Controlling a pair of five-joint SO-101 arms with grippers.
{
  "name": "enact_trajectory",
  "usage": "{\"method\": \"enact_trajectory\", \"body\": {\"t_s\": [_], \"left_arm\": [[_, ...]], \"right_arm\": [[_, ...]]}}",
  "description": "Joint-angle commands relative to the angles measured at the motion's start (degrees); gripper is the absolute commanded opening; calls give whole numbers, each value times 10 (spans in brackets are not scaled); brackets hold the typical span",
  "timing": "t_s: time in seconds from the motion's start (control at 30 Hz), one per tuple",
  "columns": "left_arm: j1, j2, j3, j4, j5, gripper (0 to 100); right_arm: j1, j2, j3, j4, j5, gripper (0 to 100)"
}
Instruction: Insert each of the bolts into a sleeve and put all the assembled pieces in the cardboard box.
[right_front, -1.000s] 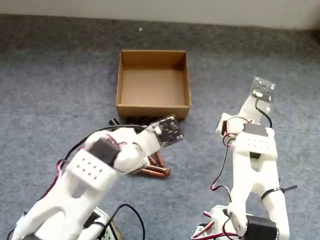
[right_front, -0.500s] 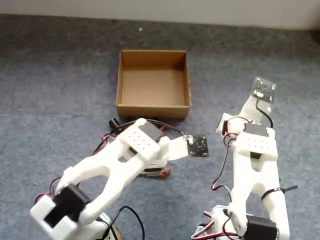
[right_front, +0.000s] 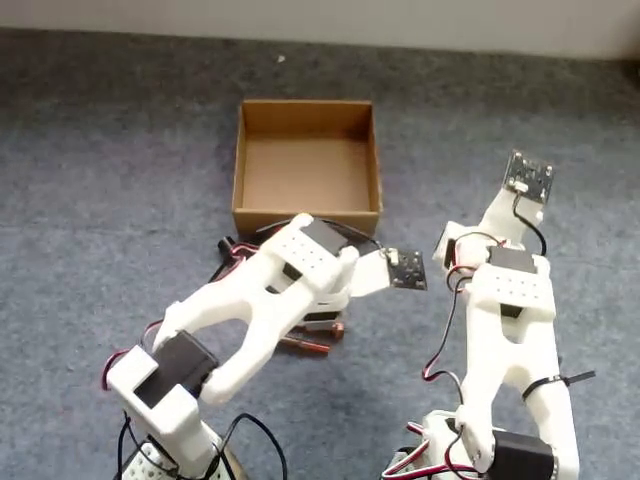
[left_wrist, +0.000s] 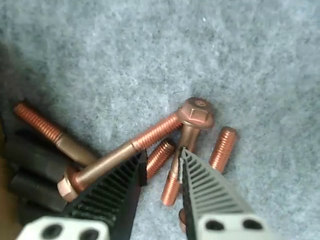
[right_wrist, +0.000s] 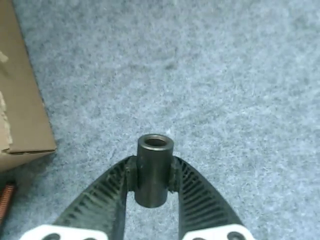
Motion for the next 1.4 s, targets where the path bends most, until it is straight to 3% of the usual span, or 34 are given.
{"method": "enact_trajectory", "body": {"t_s": [0.0, 0.43, 0.7, 1.0, 1.37], "left_arm": [[33, 18, -8, -4, -5, 136], [81, 14, -1, 17, 25, 133], [49, -40, 0, 24, 40, 133], [44, -126, 7, 98, 38, 136], [46, -126, 106, 60, -8, 136]], "right_arm": [[7, -24, -7, -11, -3, 6], [8, -24, -10, -11, -3, 6], [8, -24, -10, -11, -2, 6], [8, -24, -10, -11, -1, 6], [8, -24, -10, -11, 0, 6]]}}
